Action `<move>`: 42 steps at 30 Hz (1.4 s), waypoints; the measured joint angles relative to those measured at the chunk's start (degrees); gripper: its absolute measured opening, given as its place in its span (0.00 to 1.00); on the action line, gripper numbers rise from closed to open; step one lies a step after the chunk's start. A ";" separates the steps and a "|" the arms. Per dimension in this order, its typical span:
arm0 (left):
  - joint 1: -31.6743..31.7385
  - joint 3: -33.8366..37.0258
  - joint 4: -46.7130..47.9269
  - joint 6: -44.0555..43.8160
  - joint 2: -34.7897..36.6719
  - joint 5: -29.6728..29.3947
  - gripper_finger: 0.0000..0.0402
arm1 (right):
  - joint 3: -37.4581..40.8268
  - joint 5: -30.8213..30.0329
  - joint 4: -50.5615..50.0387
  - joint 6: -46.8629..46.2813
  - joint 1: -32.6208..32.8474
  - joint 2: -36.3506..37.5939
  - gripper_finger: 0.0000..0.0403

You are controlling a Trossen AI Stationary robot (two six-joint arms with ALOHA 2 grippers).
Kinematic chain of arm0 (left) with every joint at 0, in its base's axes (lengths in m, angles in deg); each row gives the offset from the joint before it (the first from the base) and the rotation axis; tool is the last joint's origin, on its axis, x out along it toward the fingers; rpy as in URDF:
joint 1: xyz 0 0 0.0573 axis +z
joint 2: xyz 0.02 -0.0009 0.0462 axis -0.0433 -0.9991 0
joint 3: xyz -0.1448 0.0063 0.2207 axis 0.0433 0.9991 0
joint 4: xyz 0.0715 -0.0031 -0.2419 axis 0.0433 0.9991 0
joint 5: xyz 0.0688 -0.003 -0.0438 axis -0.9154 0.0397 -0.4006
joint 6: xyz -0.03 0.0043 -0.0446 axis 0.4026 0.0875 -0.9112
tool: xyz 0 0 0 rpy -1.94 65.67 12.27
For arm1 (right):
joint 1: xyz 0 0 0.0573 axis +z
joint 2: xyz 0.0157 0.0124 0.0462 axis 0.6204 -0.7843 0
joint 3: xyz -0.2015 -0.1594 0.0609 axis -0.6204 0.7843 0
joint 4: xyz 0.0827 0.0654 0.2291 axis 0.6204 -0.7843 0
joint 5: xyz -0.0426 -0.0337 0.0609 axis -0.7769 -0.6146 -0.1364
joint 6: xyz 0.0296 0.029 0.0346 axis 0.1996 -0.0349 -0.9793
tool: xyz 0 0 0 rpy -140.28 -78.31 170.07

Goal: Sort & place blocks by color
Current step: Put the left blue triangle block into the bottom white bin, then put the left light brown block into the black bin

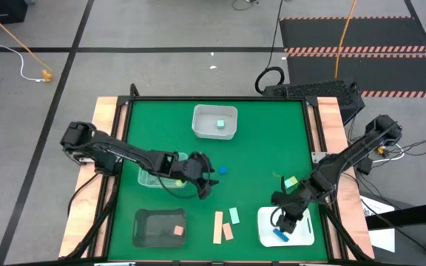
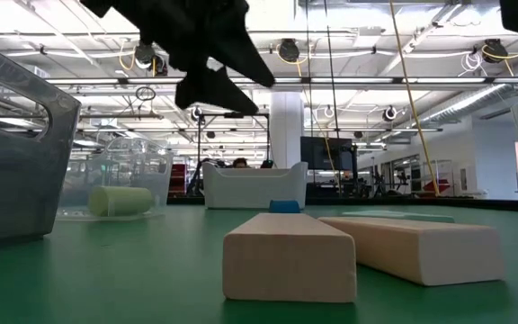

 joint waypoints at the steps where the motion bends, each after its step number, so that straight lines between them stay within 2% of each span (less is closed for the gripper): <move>1: -0.37 -0.02 -0.23 -0.21 -0.89 0.11 0.62 | 0.00 -0.01 0.02 -0.38 0.40 -0.25 0.33; 6: -2.03 0.02 -0.17 -5.97 -3.88 2.83 0.62 | 0.02 -0.28 0.40 -0.59 1.41 -1.16 0.43; 9: -3.01 0.02 -0.40 -9.80 -4.93 3.10 0.62 | 0.02 -3.13 0.76 -0.44 1.46 -1.20 0.48; 15: -4.07 0.02 -0.46 -7.83 -4.92 3.26 0.62 | 0.02 -4.16 2.43 0.99 1.46 -1.23 0.56; 19: -5.75 0.02 -2.39 3.94 -4.92 7.68 0.62 | 0.02 -5.07 5.31 3.54 1.46 -1.23 0.56; 22: -7.70 0.02 -1.95 17.04 -4.92 10.87 0.62 | 0.02 -8.64 8.18 5.68 1.46 -1.23 0.56; 27: -9.64 0.02 -2.16 39.33 -4.92 11.60 0.62 | 0.02 -15.56 11.39 10.39 1.43 -1.23 0.55; 32: -10.10 0.02 -2.43 49.50 -5.77 11.96 0.62 | 0.02 -24.49 13.54 12.09 1.38 -1.23 0.55; 37: -9.60 0.04 -3.97 50.45 -7.60 14.55 0.62 | 0.02 -32.22 14.22 11.33 1.35 -1.23 0.55; 42: -9.27 -0.02 -8.76 35.04 -9.32 12.34 0.62 | 0.02 -43.16 17.51 8.49 1.31 -1.25 0.55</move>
